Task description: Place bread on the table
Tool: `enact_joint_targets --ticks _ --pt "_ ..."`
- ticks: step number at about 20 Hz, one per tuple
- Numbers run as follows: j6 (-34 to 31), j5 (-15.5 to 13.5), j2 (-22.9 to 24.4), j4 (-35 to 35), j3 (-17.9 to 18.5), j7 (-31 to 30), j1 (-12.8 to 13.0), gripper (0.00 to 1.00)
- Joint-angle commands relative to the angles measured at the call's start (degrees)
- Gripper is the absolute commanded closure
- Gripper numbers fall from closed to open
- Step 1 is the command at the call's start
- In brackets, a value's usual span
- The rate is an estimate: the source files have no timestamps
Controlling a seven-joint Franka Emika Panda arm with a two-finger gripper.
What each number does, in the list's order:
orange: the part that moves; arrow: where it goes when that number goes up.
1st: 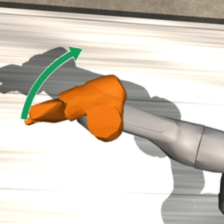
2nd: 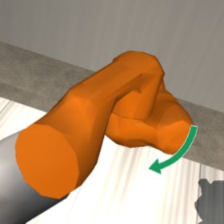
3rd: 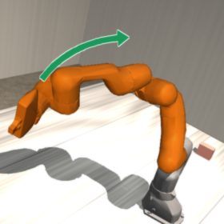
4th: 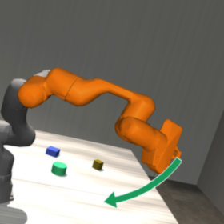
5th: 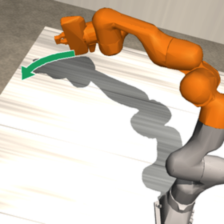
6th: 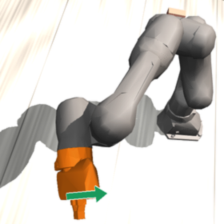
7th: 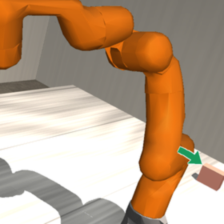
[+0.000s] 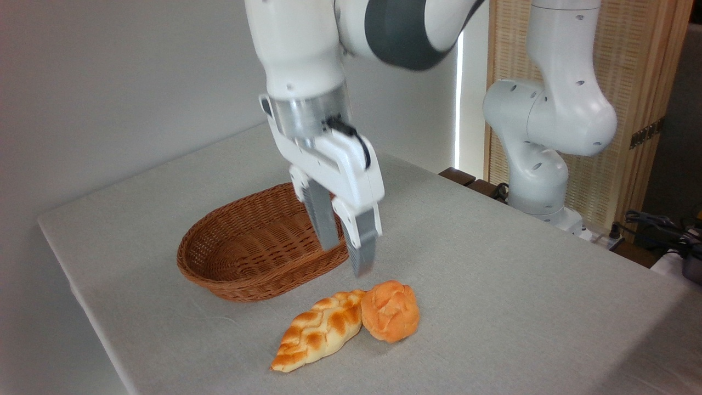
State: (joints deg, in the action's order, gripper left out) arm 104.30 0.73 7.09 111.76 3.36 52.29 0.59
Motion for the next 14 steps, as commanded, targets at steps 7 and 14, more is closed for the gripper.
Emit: enact_joint_targets --ticks 7,14 --pt "-9.44 -8.38 -2.07 -16.19 -0.72 -10.01 -0.15 0.00" --pt "-13.24 -7.59 -6.64 -21.93 -3.97 -12.64 -0.77 0.00"
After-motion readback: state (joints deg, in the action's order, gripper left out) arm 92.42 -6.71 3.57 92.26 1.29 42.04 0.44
